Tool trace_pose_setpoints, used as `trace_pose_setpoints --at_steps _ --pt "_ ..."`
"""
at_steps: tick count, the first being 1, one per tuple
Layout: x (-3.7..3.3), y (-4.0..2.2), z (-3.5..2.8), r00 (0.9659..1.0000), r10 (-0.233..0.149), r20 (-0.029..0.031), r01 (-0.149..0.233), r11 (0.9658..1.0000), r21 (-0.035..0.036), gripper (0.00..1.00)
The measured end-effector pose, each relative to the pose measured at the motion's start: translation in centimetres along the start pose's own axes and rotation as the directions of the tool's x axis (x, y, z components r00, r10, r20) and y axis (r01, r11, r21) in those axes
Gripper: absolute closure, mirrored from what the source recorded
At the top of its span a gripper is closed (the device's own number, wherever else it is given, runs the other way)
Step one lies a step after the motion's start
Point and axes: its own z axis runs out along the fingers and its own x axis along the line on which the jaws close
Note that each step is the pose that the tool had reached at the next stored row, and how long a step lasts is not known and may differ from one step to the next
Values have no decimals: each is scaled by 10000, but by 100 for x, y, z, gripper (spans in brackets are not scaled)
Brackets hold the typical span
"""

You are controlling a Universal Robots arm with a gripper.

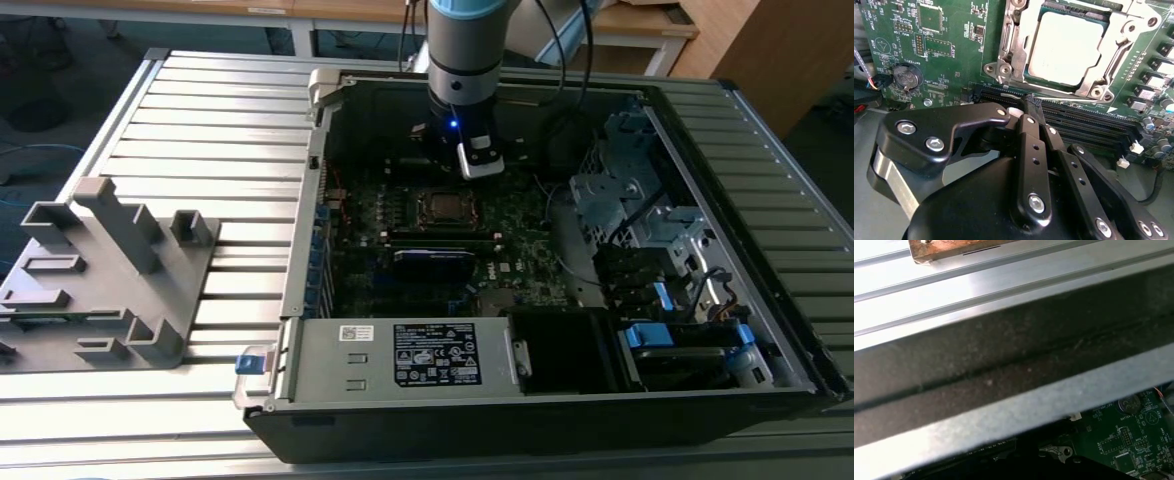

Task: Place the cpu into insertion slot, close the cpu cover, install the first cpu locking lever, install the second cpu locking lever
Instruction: 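Install the first cpu locking lever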

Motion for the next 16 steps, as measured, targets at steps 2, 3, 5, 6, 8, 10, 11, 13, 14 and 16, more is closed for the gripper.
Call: trace_pose_setpoints --at_steps 2,3,5,6,8,10,11,13,14,16 --pt "1 4 1 10000 7 1 -7 10000 2 90" --pt "2 7 2 10000 11 3 -11 10000 1 90" --pt "4 13 4 10000 15 3 -15 10000 1 90" --pt "5 16 4 10000 16 3 -16 10000 1 90" --pt "6 20 5 10000 15 3 -15 10000 1 90" --pt "7 21 7 10000 16 3 -16 10000 -1 90" --pt "7 21 8 10000 16 3 -16 10000 0 90" --pt "7 20 14 10000 15 7 -15 10000 -2 90" --pt "8 20 18 10000 14 10 -14 10000 -2 90" --pt "8 19 20 10000 14 12 -14 10000 -1 90"
